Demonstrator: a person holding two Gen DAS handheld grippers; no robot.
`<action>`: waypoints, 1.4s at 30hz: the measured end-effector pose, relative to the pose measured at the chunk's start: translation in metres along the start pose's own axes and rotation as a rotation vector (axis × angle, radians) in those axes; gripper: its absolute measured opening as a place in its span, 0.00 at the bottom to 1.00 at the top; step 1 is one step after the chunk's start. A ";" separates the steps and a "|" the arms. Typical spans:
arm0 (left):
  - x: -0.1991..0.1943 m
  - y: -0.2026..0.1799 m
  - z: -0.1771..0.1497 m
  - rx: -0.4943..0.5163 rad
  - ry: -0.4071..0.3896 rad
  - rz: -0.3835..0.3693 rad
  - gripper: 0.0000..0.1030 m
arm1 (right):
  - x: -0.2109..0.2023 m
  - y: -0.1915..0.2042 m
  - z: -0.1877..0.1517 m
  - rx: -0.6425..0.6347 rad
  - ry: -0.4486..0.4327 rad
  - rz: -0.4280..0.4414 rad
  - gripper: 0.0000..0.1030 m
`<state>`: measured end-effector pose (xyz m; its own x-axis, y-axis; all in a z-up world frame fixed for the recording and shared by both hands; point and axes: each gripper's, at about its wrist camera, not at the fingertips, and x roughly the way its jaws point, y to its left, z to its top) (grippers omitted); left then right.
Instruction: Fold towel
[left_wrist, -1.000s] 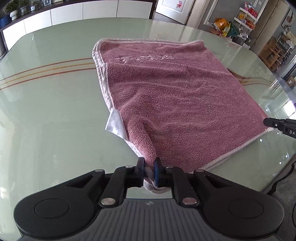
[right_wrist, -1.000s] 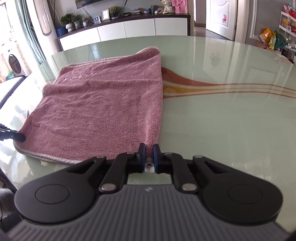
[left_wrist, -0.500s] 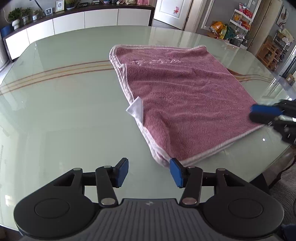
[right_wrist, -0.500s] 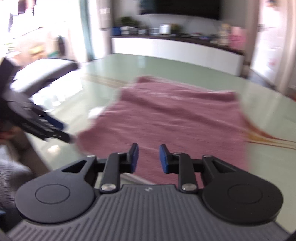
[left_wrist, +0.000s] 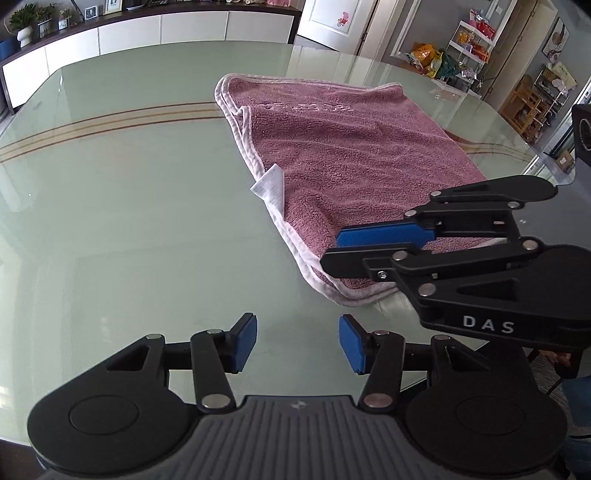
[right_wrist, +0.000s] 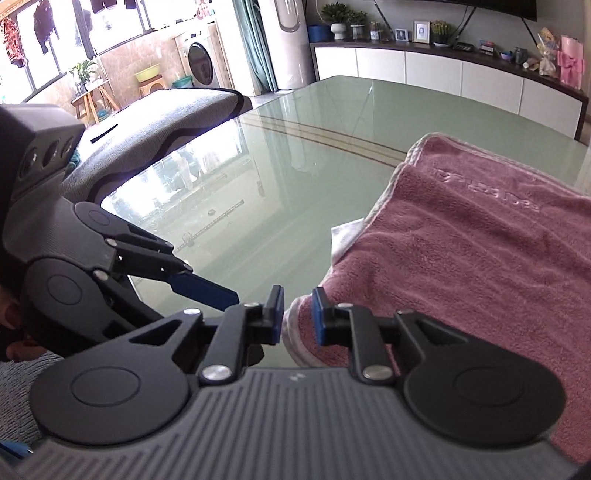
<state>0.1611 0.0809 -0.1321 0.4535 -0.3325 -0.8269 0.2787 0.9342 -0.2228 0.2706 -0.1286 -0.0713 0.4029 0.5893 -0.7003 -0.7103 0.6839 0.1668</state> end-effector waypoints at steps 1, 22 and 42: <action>0.000 0.000 0.000 0.006 -0.001 0.003 0.52 | 0.002 0.002 -0.002 0.000 0.007 0.001 0.17; 0.003 0.002 0.008 0.021 0.001 -0.032 0.62 | -0.014 -0.021 -0.018 0.167 -0.027 0.058 0.07; 0.034 -0.032 0.050 0.045 0.013 0.051 0.21 | -0.109 -0.125 -0.040 0.356 -0.206 -0.176 0.07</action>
<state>0.2093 0.0333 -0.1270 0.4570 -0.2830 -0.8433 0.2935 0.9429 -0.1574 0.2926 -0.2954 -0.0440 0.6323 0.4993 -0.5924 -0.3918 0.8657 0.3114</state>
